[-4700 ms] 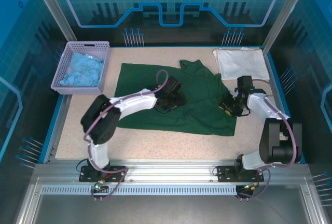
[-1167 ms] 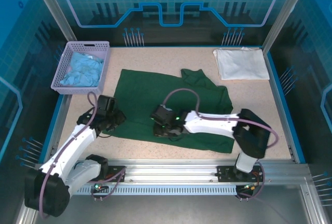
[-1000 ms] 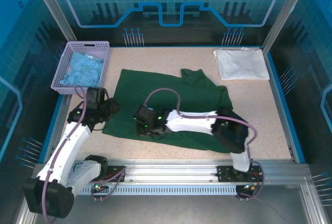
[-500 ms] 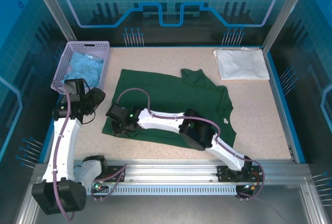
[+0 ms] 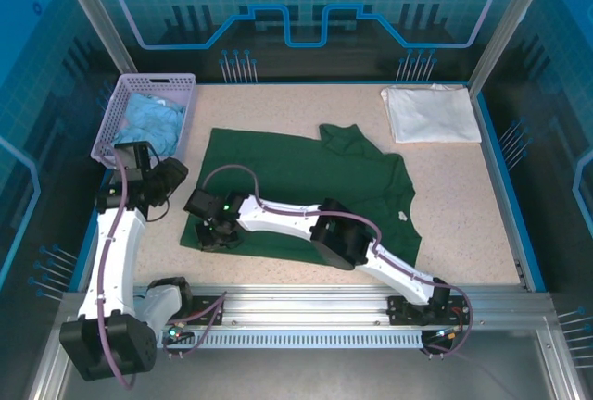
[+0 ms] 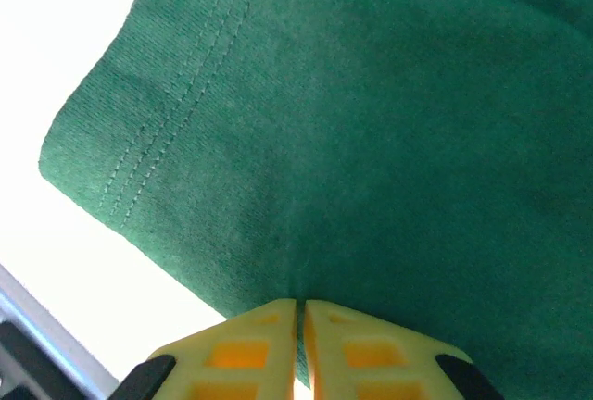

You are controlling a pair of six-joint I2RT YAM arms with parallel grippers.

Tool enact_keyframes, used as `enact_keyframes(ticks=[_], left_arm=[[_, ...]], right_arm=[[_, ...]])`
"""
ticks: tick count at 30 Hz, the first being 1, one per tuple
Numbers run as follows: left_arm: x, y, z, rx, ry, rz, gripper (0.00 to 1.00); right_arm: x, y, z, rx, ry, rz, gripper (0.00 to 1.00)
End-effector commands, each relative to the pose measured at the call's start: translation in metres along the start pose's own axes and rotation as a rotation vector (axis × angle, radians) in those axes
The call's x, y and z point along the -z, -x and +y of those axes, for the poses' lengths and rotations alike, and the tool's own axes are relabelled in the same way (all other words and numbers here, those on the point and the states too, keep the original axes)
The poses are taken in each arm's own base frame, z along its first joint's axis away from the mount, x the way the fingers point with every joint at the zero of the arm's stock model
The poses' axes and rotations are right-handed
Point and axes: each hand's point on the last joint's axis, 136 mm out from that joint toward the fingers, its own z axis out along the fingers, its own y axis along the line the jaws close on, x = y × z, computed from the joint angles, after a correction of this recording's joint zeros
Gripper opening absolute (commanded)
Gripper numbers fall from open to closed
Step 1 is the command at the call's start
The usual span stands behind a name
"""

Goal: Fold and stack the t-shirts

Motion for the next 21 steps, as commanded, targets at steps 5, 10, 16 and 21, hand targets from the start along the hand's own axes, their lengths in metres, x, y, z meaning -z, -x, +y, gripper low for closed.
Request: enact_keyframes(ticks=[5,10,16,21], left_arm=[[0.001,0.001,0.004,0.019,-0.019,-0.002,0.61],[0.001,0.002,0.005,0.012,-0.020,-0.005,0.66],[-0.005,0.001,0.001,0.004,-0.027,0.016,0.69],[-0.014,-0.002,-0.013,0.004,-0.068,0.081,0.70]], right_arm=[[-0.021,-0.109,-0.005,0.073,-0.055,0.281,0.13],[0.002,-0.105,0.018,0.156,-0.052,0.212,0.21],[0.047,-0.060,0.045,0.176,0.032,0.085,0.43],[0.114,-0.003,0.052,0.184,0.083,-0.102,0.55]])
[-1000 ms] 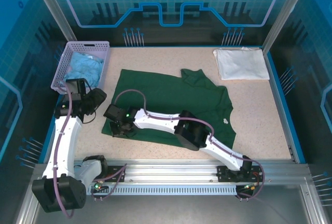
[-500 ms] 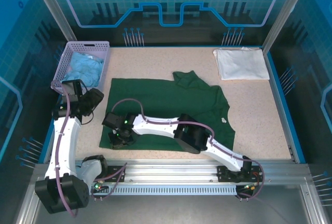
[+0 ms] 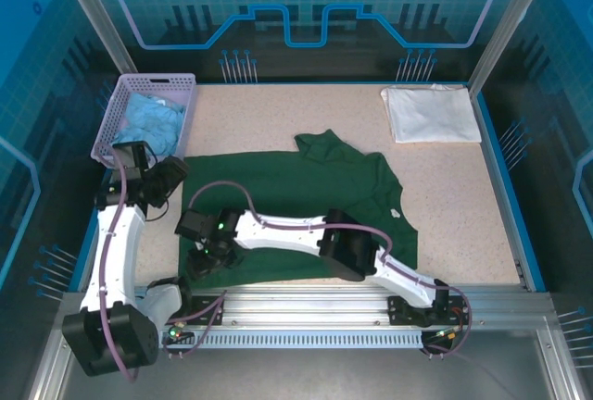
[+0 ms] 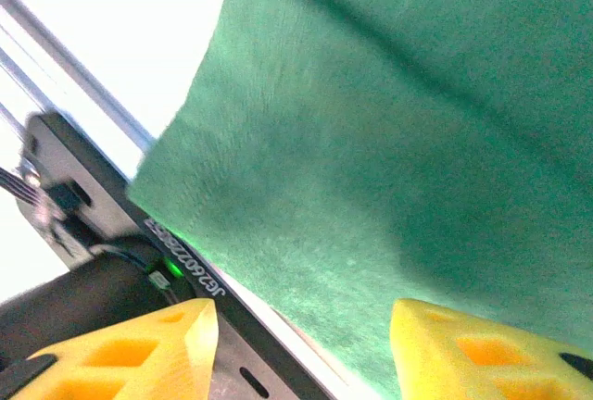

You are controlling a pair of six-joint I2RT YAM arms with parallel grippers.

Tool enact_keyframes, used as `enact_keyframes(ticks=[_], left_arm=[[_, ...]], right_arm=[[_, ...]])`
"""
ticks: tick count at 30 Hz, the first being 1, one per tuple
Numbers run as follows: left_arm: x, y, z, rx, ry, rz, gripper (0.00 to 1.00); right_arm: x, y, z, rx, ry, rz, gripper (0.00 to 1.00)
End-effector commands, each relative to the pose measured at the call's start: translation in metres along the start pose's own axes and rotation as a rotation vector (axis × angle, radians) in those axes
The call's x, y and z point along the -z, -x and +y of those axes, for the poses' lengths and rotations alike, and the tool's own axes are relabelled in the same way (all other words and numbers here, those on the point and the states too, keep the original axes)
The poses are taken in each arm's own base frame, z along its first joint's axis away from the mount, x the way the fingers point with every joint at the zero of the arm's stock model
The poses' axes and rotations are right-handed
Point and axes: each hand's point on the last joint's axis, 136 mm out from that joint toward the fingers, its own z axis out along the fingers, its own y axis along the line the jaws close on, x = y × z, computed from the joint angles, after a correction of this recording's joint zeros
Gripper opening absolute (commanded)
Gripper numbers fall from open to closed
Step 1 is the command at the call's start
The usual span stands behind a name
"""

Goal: Fold and stack the t-shirts

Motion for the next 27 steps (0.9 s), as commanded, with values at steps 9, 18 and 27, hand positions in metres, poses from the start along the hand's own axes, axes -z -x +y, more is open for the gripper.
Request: enact_keyframes(ticks=[9,18,27], left_arm=[[-0.037,-0.042,-0.031,-0.073,-0.017,0.180,0.65],[-0.111,-0.059,-0.036,-0.033,0.126,0.282,0.67],[-0.167,-0.060,-0.041,-0.034,0.206,0.334,0.68]], right_arm=[[0.141,0.113,-0.137,-0.168,-0.113,-0.280,0.52],[0.171,0.158,-0.316,-0.401,-0.257,-0.330,0.49],[0.153,0.100,-0.419,-0.796,-0.236,-0.325,0.49]])
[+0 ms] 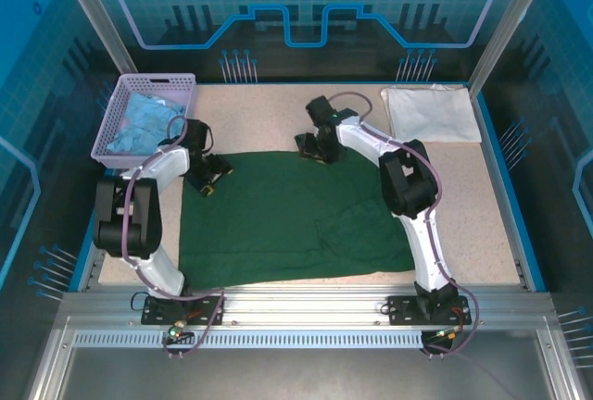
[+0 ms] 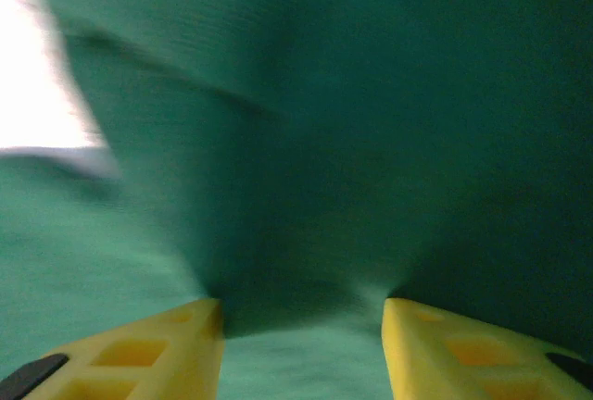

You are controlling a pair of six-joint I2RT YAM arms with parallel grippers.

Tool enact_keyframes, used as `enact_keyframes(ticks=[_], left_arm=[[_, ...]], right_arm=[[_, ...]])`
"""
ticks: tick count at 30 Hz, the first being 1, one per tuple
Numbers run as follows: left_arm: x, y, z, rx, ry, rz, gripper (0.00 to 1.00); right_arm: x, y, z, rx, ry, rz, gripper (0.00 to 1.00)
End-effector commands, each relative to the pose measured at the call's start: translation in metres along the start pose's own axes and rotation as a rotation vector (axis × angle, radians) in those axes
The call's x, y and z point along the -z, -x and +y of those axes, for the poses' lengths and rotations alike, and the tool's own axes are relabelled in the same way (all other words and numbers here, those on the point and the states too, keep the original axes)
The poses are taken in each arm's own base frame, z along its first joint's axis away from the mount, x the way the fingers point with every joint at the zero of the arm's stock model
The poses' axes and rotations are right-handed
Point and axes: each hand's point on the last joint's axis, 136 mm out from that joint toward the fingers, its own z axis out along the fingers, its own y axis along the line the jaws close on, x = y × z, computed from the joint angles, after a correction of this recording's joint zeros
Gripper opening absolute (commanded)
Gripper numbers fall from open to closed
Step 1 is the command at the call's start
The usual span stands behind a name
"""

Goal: Fold and stack the t-shirts

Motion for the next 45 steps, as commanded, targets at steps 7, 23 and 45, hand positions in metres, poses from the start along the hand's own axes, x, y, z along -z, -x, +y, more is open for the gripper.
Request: enact_keyframes(ticks=[7,23,45], left_arm=[[-0.021,0.025,-0.042,-0.041,0.017,-0.029,0.71],[0.017,0.076,-0.093,-0.174,0.063,-0.131,0.81],[0.000,0.107,-0.031,0.095,0.312,-0.334,0.68]], right_arm=[[0.024,0.012,-0.089,-0.345,0.038,-0.076,0.51],[0.057,0.033,-0.140,-0.472,0.003,-0.216,0.54],[0.066,0.039,-0.143,-0.475,0.067,-0.295,0.55]])
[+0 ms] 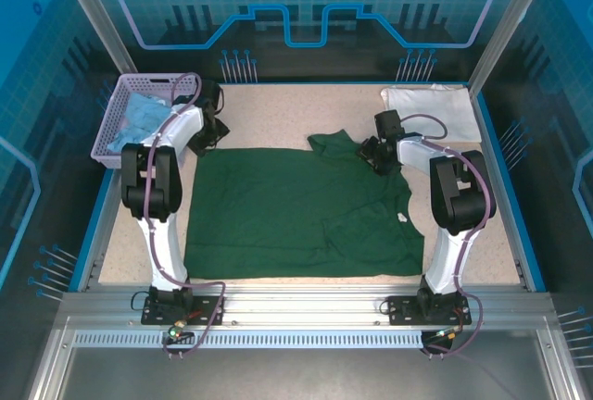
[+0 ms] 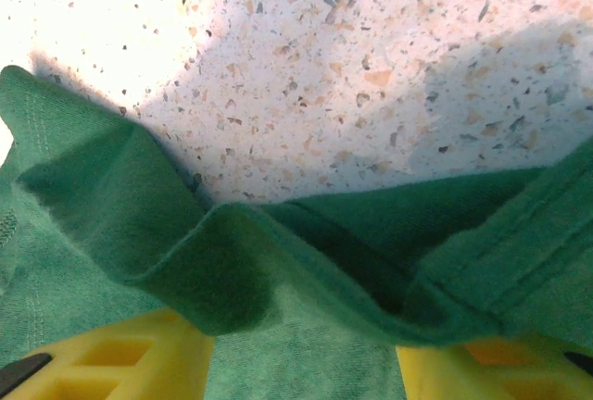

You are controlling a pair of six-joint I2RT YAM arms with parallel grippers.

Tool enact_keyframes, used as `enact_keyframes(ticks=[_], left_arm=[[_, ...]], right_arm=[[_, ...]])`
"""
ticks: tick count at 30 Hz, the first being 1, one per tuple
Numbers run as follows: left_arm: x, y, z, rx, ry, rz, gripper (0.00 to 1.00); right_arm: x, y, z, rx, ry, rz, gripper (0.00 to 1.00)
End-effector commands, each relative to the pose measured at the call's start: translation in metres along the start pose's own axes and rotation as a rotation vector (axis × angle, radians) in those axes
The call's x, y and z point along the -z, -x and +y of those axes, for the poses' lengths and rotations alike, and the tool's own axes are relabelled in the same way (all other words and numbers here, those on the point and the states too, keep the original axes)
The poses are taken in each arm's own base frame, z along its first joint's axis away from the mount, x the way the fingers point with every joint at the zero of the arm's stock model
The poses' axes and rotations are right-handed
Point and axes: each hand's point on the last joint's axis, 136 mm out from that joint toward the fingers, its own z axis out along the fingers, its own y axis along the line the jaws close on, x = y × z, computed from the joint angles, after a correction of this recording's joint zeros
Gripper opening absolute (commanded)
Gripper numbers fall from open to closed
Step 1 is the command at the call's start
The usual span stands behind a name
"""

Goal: Fold and stack the t-shirts

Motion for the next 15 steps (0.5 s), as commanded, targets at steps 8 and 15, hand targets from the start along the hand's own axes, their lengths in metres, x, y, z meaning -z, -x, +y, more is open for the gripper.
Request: enact_keyframes(ticks=[8,15], left_arm=[[-0.035,-0.014,0.012,0.036,0.117,-0.034,0.65],[-0.045,-0.022,0.006,0.061,0.134,-0.042,0.64]], right_arm=[[0.007,0.009,0.003,-0.025,0.060,-0.016,0.55],[0.007,0.009,0.004,-0.027,0.072,-0.015,0.55]])
